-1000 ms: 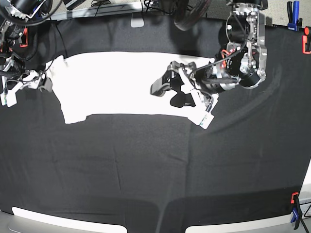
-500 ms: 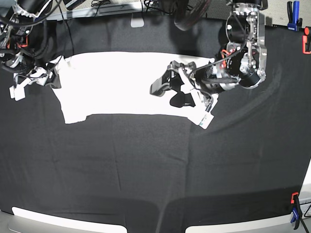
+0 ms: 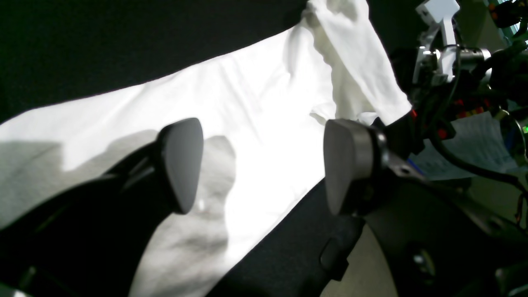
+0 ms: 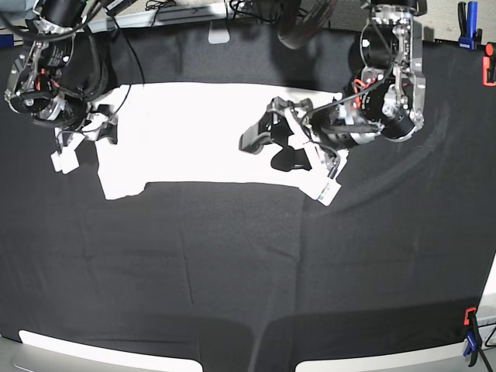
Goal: Layout the t-shirt on the table in an organized manner, then fold the t-shirt properly
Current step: 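Fold the strip in half, moving the left gripper's end toward the right gripper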
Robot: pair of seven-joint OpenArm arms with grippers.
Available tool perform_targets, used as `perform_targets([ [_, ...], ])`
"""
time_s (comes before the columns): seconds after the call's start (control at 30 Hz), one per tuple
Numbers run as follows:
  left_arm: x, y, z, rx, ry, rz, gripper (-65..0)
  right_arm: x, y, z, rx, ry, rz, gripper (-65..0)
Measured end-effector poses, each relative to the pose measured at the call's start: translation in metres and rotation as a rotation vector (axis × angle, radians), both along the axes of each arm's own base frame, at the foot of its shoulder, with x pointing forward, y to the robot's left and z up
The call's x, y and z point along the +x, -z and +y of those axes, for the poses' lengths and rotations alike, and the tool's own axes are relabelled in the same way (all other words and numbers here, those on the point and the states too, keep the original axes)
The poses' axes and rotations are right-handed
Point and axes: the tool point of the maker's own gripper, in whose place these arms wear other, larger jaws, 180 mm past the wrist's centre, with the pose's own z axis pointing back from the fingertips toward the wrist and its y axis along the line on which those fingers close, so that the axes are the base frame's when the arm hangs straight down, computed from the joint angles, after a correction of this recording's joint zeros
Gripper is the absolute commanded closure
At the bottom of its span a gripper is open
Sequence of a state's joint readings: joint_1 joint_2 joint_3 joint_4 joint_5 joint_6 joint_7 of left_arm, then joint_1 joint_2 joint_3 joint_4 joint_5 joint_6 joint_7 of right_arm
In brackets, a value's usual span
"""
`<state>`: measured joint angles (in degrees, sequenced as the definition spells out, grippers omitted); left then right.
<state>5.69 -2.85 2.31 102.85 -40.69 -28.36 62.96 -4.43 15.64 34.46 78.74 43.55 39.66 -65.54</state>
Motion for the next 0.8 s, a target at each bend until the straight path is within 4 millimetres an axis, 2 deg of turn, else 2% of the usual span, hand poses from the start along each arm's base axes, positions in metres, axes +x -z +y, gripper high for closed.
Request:
perform_targets([
  [0.07,0.000,0.000,0.000,0.000,0.000,0.000,-42.2,0.012,-0.014,-0.017,-0.006,0.054,-0.048,0.0],
  [0.17,0.000,0.000,0.000,0.001,0.000,0.000,-42.2,0.029,-0.044,-0.059,-0.042,0.161,-0.140,0.0],
  [0.3,0.000,0.000,0.000,0.000,0.000,0.000,-42.2,0.024,-0.071,-0.116,-0.151,0.260,-0.169,0.0],
  [0.4,0.000,0.000,0.000,0.001,0.000,0.000,-42.2,0.021,-0.082,-0.134,-0.196,0.265,-0.173,0.0],
  [0.53,0.000,0.000,0.000,0.001,0.000,0.000,-42.2,0.029,-0.096,-0.126,-0.179,0.245,-0.230,0.0],
  [0.63,0.000,0.000,0.000,0.000,0.000,0.000,-42.2,0.037,-0.105,-0.109,-0.205,0.192,-0.262,0.0],
  [0.7,0.000,0.000,0.000,0.001,0.000,0.001,-42.2,0.044,-0.109,-0.087,-0.211,0.139,-0.285,0.0],
  [0.8,0.000,0.000,0.000,0.001,0.000,0.000,-42.2,0.054,-0.113,-0.043,-0.195,0.050,-0.326,0.0],
])
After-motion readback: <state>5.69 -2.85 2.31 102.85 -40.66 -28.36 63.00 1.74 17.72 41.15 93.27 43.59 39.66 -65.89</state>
